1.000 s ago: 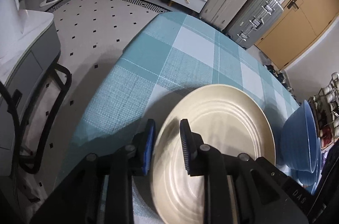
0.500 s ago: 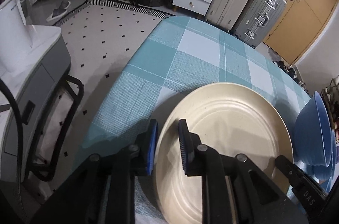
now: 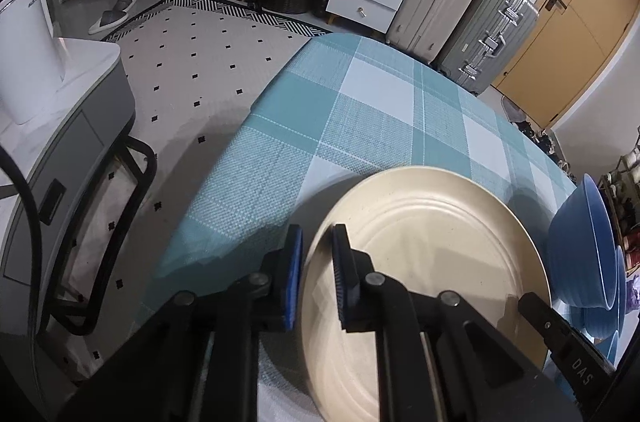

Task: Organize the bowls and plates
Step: 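Lift the cream plate with both grippers and carry it toward the plate stack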

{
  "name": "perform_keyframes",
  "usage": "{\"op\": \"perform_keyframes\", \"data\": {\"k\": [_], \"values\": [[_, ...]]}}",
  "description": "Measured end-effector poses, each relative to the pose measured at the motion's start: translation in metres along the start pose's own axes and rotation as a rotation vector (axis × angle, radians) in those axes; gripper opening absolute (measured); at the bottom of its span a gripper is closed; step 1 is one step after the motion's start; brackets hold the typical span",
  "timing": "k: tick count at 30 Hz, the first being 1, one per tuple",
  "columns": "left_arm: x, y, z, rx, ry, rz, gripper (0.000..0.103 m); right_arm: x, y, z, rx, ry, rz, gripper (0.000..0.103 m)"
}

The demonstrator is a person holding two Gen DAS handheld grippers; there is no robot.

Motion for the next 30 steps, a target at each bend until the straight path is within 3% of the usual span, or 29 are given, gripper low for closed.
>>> {"op": "perform_keyframes", "data": {"k": [10, 17, 30], "values": [[0.005, -0.008, 0.006, -0.059, -0.113, 0.092, 0.013, 0.004, 0.005, 0.007, 0.016, -0.045, -0.012, 0.008], [0.007, -0.004, 0.008, -0.036, -0.198, 0.097, 0.012, 0.013, 0.008, 0.011, 0.013, -0.078, -0.012, 0.008], [-0.001, -0.001, 0.007, -0.015, -0.182, 0.071, 0.009, 0.011, 0.011, 0.012, 0.032, -0.072, -0.041, 0.008]]}}
Point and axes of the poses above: each gripper's, at about its wrist camera, not at the fingertips, and x roughly the way its jaws point, y to its right, z to its underside, the point moved 8 cm from there along x, roughly the way its jaws point, and after that the axes turned 9 degrees about -y, right-handed, at the moved point
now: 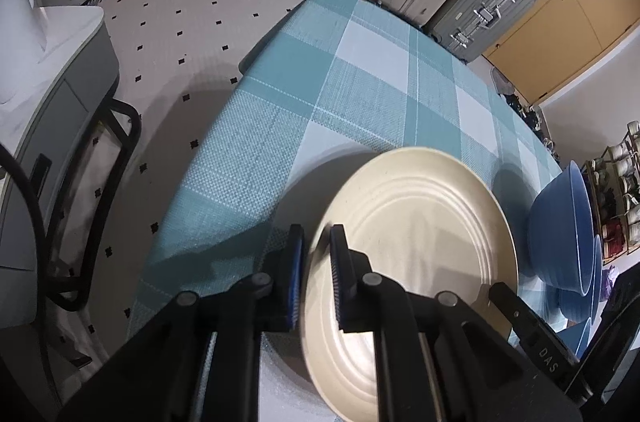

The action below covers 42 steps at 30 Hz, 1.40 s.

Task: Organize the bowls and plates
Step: 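Lift the cream plate with both grippers and carry it toward the plate stack, then lower the held cream plate onto the stacked cream plates with both grippers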

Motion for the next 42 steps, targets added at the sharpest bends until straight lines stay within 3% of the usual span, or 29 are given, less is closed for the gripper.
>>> {"op": "perform_keyframes", "data": {"k": [28, 42], "values": [[-0.03, -0.002, 0.011, -0.002, 0.058, 0.015, 0.007, -0.029, -0.008, 0.008, -0.036, 0.06, -0.039, 0.007], [-0.077, 0.007, 0.049, 0.015, 0.09, 0.022, 0.007, -0.084, -0.009, 0.04, -0.038, 0.1, -0.053, 0.007]]}}
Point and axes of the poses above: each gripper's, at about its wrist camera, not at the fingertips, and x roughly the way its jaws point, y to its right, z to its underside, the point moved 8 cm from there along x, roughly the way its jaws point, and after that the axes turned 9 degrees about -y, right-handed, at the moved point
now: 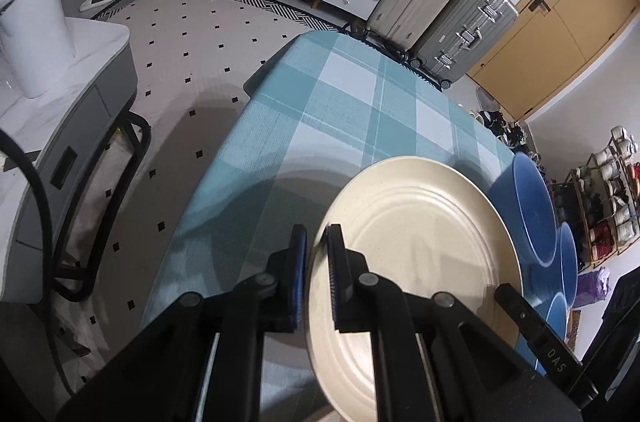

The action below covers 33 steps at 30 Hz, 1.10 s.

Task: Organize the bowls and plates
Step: 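Lower the held cream plate onto the stacked cream plates with both grippers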

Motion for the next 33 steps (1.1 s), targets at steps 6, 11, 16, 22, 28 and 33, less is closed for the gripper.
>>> {"op": "perform_keyframes", "data": {"k": [6, 11, 16, 22, 28, 33], "values": [[-0.016, 0.005, 0.027, 0.022, 0.0, -0.016, 0.007, -0.028, 0.004, 0.028, -0.008, 0.011, 0.013, 0.007], [-0.03, 0.009, 0.049, 0.04, 0.006, -0.025, 0.007, -0.044, 0.008, 0.051, -0.008, 0.012, 0.014, 0.007], [-0.04, 0.012, 0.071, 0.06, 0.011, -0.031, 0.007, -0.058, 0.014, 0.078, -0.006, 0.007, 0.003, 0.007], [-0.045, 0.012, 0.105, 0.083, 0.014, -0.062, 0.007, -0.071, 0.023, 0.102, -0.004, 0.006, -0.002, 0.007], [-0.047, 0.002, 0.13, 0.088, 0.023, -0.09, 0.007, -0.073, 0.024, 0.13, -0.029, -0.006, -0.002, 0.007], [-0.051, 0.002, 0.153, 0.111, 0.034, -0.135, 0.007, -0.075, 0.024, 0.151, -0.074, 0.007, -0.009, 0.007]]}}
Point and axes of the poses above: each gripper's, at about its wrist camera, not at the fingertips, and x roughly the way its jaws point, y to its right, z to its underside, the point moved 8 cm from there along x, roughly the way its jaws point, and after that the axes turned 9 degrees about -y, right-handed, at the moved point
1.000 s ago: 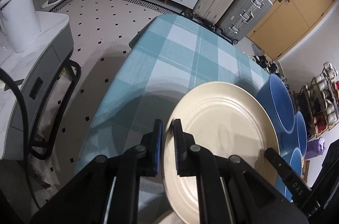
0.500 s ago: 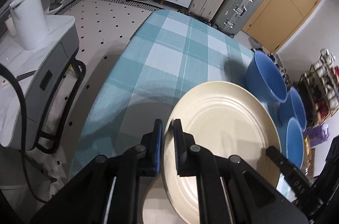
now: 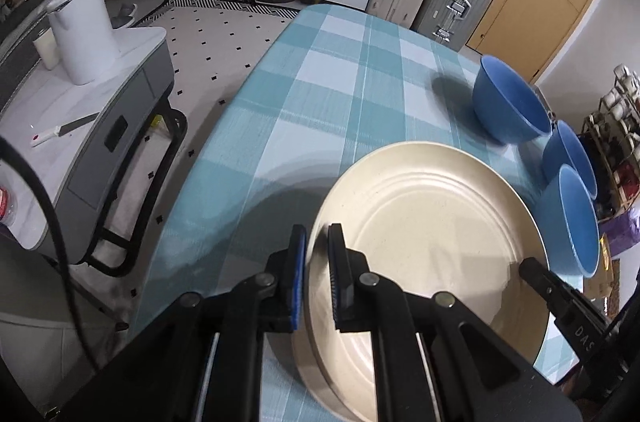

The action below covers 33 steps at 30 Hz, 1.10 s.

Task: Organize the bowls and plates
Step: 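Lower the held cream plate onto the stacked cream plates with both grippers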

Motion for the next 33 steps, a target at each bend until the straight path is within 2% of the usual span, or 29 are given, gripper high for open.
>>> {"op": "perform_keyframes", "data": {"k": [6, 15, 18, 30, 33], "values": [[0.002, 0.002, 0.017, 0.006, 0.005, -0.017, 0.007, 0.003, 0.01, 0.017, -0.003, -0.007, -0.015, 0.007], [-0.004, 0.006, 0.03, 0.058, 0.073, -0.113, 0.009, 0.002, 0.011, 0.028, -0.037, 0.031, -0.026, 0.007], [-0.001, 0.003, 0.031, 0.045, 0.084, -0.097, 0.009, 0.001, 0.009, 0.03, -0.068, 0.069, -0.021, 0.007], [0.004, -0.003, 0.038, 0.008, 0.127, -0.103, 0.01, 0.01, 0.007, 0.036, -0.124, 0.069, 0.007, 0.007], [0.008, -0.006, 0.043, 0.004, 0.117, -0.094, 0.01, 0.013, 0.005, 0.039, -0.137, 0.062, 0.015, 0.008]]}}
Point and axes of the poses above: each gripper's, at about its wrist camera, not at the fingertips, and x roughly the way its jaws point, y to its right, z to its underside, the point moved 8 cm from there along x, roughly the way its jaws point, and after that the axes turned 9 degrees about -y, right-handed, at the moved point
